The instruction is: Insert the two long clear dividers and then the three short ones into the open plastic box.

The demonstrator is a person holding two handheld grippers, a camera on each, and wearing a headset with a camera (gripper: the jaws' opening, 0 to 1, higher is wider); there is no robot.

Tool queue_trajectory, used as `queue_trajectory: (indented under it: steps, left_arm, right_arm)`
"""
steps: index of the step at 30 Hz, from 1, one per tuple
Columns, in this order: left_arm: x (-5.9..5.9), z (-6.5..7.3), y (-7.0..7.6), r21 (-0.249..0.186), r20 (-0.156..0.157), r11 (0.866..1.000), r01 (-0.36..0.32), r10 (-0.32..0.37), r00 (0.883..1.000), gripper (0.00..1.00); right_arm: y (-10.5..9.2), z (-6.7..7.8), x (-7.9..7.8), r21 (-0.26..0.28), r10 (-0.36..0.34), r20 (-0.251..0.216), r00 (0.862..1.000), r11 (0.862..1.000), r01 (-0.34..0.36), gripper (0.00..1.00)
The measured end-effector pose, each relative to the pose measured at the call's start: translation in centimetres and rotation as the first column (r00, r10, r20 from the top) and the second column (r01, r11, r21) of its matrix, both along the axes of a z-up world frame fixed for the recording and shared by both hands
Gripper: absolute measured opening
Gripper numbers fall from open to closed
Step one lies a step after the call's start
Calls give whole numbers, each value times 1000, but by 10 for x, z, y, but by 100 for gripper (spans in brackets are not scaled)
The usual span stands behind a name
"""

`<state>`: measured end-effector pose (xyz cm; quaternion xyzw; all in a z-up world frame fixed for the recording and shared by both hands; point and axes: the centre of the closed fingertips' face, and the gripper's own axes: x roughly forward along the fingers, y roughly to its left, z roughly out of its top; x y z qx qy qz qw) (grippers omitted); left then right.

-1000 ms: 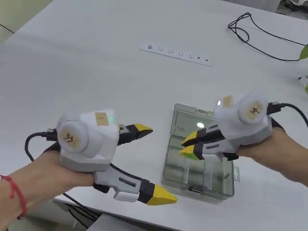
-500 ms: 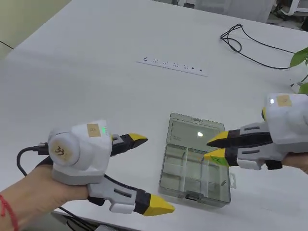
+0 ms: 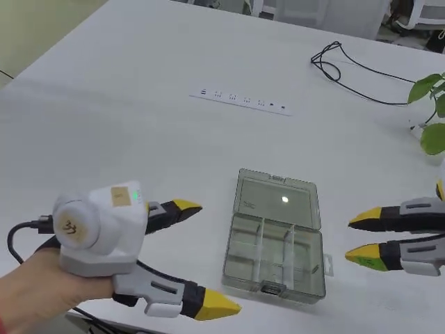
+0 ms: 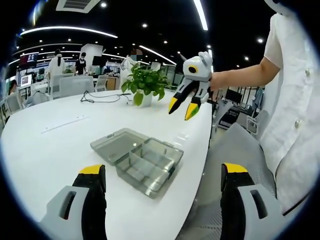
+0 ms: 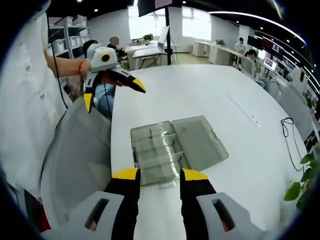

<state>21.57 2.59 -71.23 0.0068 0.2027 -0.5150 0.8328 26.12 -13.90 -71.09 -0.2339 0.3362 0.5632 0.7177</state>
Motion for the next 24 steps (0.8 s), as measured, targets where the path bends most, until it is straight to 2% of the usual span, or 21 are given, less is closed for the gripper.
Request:
queue_trajectory:
  steps: [6,13,20,24]
  left_arm:
    - [0,-1,1,-2,-5,1000,-5,5,1000,99]
    - [3,-2,3,3,-8,1000,-10,10,1000,100]
    - [5,-5,5,12,-14,1000,-9,9,1000,100]
    - [8,-6,7,12,-16,1000,-15,15,1000,100]
  right_arm:
    - [-30,-16,0,-67,-16,-16,1000,998,15,37]
    - [-53,-33,-2,-134,-14,-36,999,991,9,43]
    - [-70,-54,-4,-203,25,-52,998,979,-35,48]
    - [-78,-68,-5,-251,65,-58,996,965,-78,48]
